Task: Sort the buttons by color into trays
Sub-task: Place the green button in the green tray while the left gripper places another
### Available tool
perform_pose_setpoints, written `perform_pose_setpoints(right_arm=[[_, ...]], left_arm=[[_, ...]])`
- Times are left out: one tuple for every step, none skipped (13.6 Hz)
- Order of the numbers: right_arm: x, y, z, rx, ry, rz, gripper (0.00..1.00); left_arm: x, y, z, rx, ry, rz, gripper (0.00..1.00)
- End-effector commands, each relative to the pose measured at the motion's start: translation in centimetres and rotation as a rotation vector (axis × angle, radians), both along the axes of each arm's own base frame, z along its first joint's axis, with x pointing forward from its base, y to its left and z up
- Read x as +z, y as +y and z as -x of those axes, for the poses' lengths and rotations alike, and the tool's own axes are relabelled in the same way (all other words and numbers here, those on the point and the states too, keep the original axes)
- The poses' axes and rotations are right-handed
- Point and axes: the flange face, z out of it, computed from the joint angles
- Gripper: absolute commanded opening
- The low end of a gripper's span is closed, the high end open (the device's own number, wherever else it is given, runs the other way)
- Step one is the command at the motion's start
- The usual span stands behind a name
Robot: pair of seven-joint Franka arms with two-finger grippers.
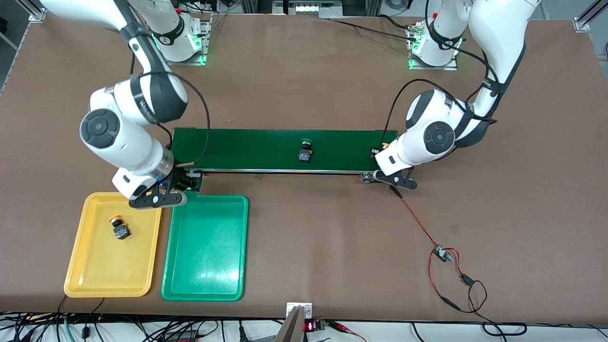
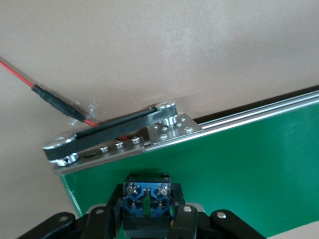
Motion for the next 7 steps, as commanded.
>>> perform_pose_setpoints(right_arm=[[-2.7,-1.1,-3.6,0.079,-0.042,-0.038,0.23],[-3.8,-1.0,-4.3,0.088,-0.050,-0.038,0.23],[-5.2,-1.2,-4.8,0.102,-0.061,-0.042,0.23],[-6.4,-1.5,-5.2,0.111,-0.072,-0.046,0.23],[-7.8,-2.7,-5.5,0.105,-0.073,-0.043,0.23],[-9.2,-3.3,-5.7,0.100,-0.069,-0.037,0.24],[-10.8,-5.1,-6.1,0.091,-0.076,-0.014,0.24]], left_arm=[[0.7,-0.8,0.7,0.104,0.006,-0.018,0.00],[0.6,-1.1,1.1,0.130,0.013,-0.027,0.00],[0.7,-1.5,1.3,0.125,0.011,-0.028,0.00],[0.8,-1.6,1.4,0.125,0.010,-0.029,0.00],[0.9,-1.6,1.5,0.123,0.010,-0.030,0.01],[0.7,-1.6,1.7,0.122,0.014,-0.032,0.01],[0.8,-2.0,1.9,0.115,0.012,-0.032,0.02]])
